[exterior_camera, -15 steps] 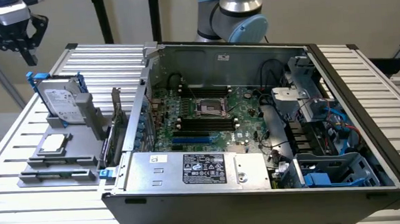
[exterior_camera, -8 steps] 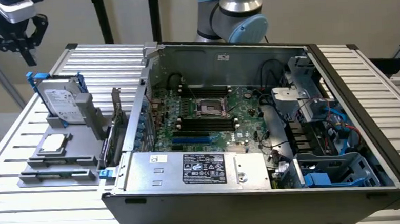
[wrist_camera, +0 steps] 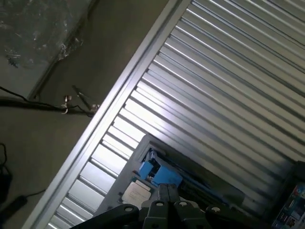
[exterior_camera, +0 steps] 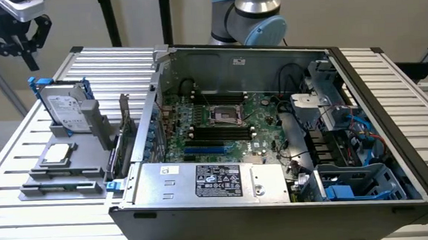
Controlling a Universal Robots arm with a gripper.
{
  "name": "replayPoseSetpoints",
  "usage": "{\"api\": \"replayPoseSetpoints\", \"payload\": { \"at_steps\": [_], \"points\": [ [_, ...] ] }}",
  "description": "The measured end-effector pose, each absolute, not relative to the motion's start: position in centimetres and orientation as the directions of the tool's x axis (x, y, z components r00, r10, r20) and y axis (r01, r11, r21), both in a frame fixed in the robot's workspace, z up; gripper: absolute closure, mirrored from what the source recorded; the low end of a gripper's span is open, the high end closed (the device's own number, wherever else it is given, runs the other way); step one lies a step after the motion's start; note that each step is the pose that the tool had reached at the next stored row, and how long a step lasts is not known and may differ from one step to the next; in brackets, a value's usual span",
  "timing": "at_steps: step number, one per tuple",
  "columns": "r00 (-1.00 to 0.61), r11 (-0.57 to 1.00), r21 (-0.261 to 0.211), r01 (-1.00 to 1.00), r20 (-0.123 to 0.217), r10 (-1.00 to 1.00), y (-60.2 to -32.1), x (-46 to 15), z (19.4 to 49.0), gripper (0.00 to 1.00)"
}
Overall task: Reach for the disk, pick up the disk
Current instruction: 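Pick up the disk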
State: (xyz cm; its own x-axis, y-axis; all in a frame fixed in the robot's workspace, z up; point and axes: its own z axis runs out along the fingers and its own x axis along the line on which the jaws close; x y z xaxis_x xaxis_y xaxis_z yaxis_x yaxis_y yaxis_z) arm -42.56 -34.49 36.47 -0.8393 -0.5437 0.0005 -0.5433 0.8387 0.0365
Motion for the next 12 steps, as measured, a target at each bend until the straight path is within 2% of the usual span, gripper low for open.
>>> {"api": "replayPoseSetpoints", "payload": {
  "at_steps": [12],
  "points": [
    [-0.702, 0.701, 0.037, -0.712, 0.001, -0.712, -34.49, -42.56, 36.48, 0.89]
  ]
}}
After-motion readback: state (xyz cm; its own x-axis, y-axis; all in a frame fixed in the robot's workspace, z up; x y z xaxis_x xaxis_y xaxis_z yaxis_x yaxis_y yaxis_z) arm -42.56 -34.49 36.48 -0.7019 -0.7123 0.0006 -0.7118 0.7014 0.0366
